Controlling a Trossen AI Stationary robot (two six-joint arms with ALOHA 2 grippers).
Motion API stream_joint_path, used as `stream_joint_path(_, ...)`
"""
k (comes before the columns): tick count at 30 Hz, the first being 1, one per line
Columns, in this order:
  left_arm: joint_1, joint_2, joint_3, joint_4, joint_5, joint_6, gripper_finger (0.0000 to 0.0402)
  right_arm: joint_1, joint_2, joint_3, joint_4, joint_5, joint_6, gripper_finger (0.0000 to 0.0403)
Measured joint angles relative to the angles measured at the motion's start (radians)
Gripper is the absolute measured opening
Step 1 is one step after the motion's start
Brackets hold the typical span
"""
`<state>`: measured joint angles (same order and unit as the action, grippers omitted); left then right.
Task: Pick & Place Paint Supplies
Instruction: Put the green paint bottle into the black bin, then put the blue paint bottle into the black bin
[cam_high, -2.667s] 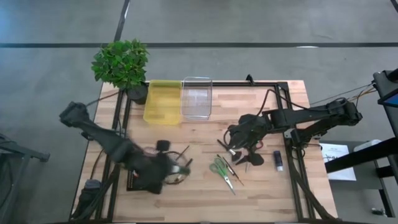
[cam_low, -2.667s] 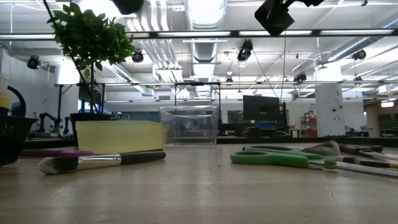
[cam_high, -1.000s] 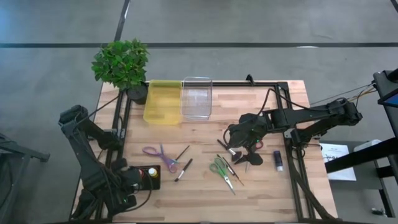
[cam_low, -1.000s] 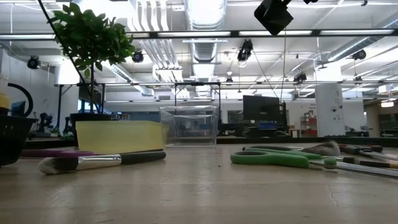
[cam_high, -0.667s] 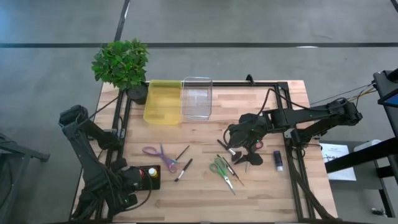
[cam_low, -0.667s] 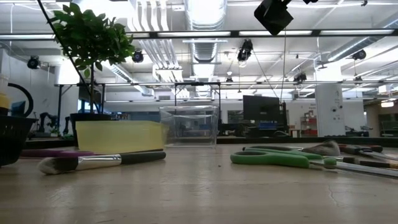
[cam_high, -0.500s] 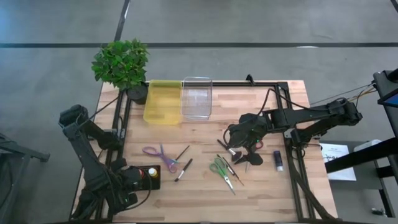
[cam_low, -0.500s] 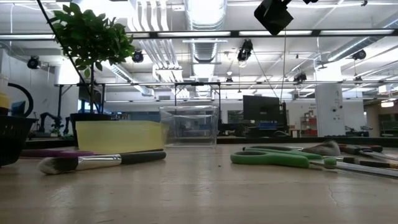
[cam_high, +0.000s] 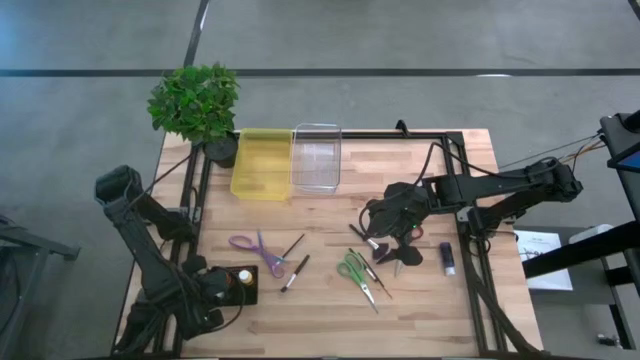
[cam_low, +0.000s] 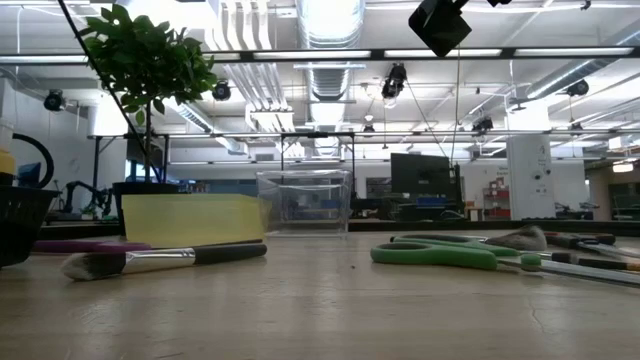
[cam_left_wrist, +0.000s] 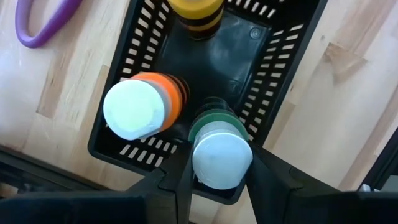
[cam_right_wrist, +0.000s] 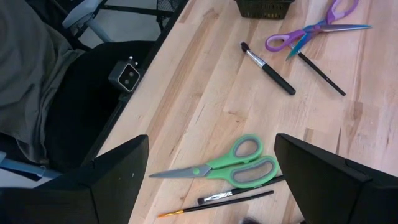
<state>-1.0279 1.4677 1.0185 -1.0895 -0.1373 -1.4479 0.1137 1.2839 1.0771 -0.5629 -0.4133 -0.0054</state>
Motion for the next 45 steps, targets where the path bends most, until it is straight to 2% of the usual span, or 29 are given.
stream_joint_path(11,0.000,-0.001,-0.005,0.009,0.000,0.001,0.0146,0.000,0.000,0.000,0.000,0.000,0.001,0.0346)
stream_joint_path(20,0.000,-0.008,-0.004,0.009,0.000,0.003,0.0151,0.000,0.000,0.000,0.000,0.000,0.002,0.0346)
stream_joint_path(45,0.001,-0.184,-0.004,-0.020,-0.019,0.011,0.0152,0.000,0.000,0.000,-0.002,-0.001,0.003,0.0346)
